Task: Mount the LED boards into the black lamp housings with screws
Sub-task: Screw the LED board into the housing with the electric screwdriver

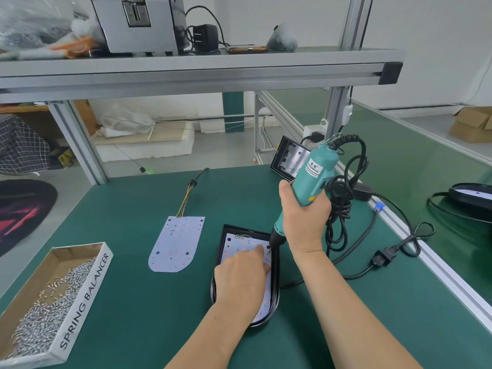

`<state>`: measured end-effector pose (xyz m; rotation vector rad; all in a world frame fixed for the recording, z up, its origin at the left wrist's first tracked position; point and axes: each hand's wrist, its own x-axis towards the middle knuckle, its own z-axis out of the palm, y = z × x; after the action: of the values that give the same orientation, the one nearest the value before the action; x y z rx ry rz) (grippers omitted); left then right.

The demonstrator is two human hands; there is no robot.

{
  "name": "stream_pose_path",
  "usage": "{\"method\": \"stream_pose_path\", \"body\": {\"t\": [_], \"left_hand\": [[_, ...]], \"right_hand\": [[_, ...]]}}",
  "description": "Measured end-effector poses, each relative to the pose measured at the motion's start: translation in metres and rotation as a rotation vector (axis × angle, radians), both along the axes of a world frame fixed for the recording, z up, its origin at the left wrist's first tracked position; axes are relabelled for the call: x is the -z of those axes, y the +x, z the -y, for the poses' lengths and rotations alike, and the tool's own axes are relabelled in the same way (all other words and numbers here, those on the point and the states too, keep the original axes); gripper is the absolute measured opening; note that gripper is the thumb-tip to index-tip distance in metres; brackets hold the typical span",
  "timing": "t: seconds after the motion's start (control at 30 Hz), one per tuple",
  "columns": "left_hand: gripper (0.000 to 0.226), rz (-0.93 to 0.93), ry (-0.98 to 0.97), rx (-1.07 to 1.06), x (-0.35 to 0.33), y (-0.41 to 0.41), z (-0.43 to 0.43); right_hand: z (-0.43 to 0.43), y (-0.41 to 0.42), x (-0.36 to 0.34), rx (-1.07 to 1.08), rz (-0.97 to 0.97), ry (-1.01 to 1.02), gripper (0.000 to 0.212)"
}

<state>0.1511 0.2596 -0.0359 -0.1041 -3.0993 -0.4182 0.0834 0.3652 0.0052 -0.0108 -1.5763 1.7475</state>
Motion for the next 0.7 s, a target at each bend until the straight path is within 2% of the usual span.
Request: {"method": "stream_pose_path", "body": {"t": [0.37,0.5,0.63,0.7], "left_hand": [[0.012,-0.005,0.011,0.005,-0.002,0.002,-0.001],[0.010,0.015,0.000,0.007,-0.003,0.002,-0.002],[0.010,0.087,0.001,-0.017,-0.008,0.000,-0.001],[0.020,0.130,0.075,-0.028,-0.011,0.000,0.001]], "right_hand": [[0.004,-0.001,0.002,-0.008,0.053,0.035,0.044],[0.003,0.006,-0.002,-0.009,0.066,-0.019,0.043],[-0.004,0.020,-0.021,0.020,0.015,-0.110,0.026],[-0.007,0.027,-0.031,0.058,0.009,-0.146,0.022]]}}
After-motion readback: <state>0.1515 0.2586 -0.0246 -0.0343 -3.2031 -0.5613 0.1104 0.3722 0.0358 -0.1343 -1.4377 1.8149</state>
